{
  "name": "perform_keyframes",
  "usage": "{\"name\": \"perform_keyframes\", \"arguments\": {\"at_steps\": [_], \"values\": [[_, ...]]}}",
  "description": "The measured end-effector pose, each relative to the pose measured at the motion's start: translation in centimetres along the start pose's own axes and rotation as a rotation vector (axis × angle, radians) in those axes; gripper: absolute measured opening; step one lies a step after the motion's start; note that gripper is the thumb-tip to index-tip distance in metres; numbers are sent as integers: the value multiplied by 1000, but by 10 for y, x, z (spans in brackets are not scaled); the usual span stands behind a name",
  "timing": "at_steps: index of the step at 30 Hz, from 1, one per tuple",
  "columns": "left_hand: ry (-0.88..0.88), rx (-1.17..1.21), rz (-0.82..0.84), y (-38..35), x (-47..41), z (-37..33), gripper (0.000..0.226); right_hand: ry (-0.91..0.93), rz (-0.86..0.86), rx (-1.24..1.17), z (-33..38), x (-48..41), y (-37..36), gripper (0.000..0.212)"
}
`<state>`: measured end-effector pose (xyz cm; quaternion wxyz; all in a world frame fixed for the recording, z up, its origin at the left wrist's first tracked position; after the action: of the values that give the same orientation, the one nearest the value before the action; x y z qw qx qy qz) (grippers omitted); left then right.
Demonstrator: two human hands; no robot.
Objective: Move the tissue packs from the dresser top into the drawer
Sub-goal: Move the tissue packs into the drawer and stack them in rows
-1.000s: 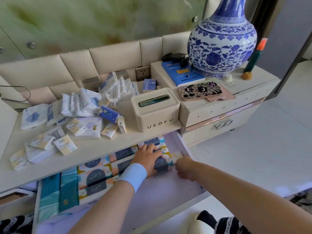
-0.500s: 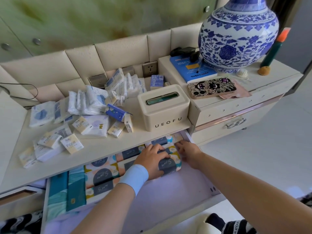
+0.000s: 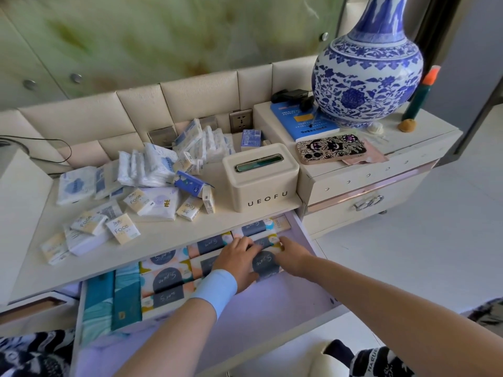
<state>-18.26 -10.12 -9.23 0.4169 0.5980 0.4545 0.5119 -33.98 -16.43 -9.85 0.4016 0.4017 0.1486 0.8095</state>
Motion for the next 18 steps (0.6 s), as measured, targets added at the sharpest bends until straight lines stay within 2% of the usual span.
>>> {"name": "perform_keyframes", "arguments": {"at_steps": [4, 8, 10, 12, 14, 18], "values": [[20, 40, 70, 13, 11, 0, 63, 39, -14, 306, 6, 11, 5, 54], [74, 100, 90, 42, 26, 16, 54, 127, -106, 568, 43, 26, 11, 40], [103, 90, 59, 60, 33, 31, 46, 224, -135, 600, 70, 31, 11, 33], [124, 66, 34, 79, 40, 51, 41, 322, -127, 616, 98, 37, 9, 36], [165, 39, 22, 99, 47, 74, 40, 421, -123, 629, 127, 39, 7, 44], [273, -51, 17, 134, 57, 126, 42, 572, -128, 750, 178, 33, 6, 44]]}}
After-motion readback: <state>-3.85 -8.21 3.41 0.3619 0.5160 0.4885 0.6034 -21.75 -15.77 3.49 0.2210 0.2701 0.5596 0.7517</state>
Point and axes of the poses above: each hand's wrist, its own x-axis away from the middle knuckle, its own y-axis out of the back of the hand, z = x × y, the point moved 1 cm from there along -x, towards the middle knuckle, and after that the axes turned 5 degrees about y, right-handed, at the moved point
